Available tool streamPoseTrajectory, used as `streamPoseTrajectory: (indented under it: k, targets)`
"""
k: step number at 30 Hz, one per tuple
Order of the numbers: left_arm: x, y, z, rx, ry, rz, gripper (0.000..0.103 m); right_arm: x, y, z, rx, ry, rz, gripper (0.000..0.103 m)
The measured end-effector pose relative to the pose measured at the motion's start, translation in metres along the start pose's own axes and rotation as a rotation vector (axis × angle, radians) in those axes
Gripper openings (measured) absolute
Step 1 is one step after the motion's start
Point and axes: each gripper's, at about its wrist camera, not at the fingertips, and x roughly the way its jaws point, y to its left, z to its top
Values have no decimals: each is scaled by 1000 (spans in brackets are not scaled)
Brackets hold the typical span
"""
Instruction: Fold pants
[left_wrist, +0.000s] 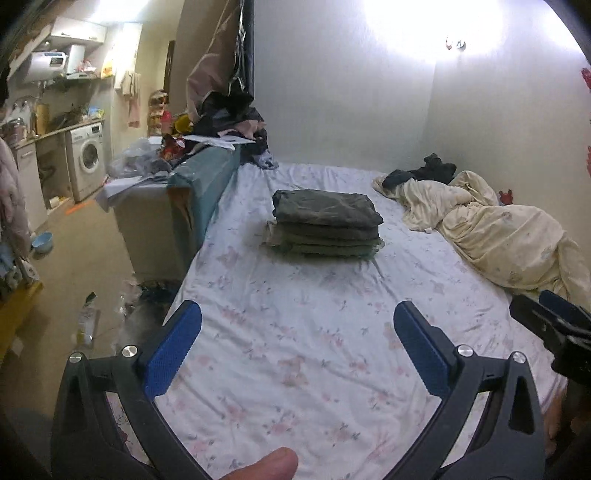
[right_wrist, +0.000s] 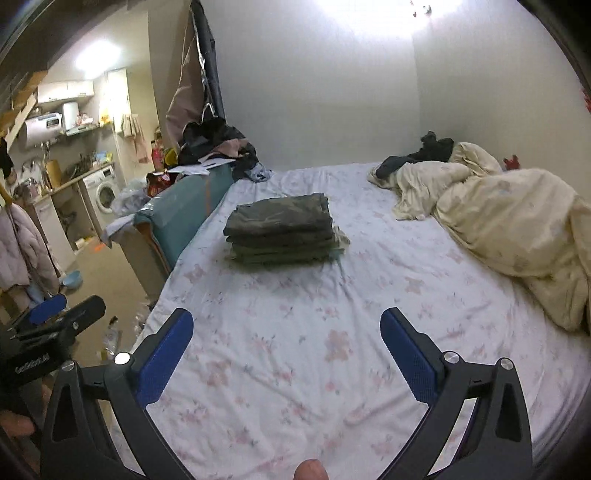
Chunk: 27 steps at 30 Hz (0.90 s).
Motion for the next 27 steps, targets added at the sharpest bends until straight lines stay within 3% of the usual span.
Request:
streamPoseTrajectory:
  k: [9, 12, 16, 27]
  targets:
    - [3, -7, -67, 27, 75, 4, 103, 7, -5, -80, -35, 9, -9, 103]
    - [8, -15, -73, 69, 57, 8, 103, 11, -5, -84, 19, 17, 50, 103]
    - [14, -24, -75, 104, 45, -6, 103, 17, 4, -86, -50, -6, -1, 103]
    - [17, -20, -73, 87, 43, 14, 103, 23, -2, -89, -19, 4, -20, 103]
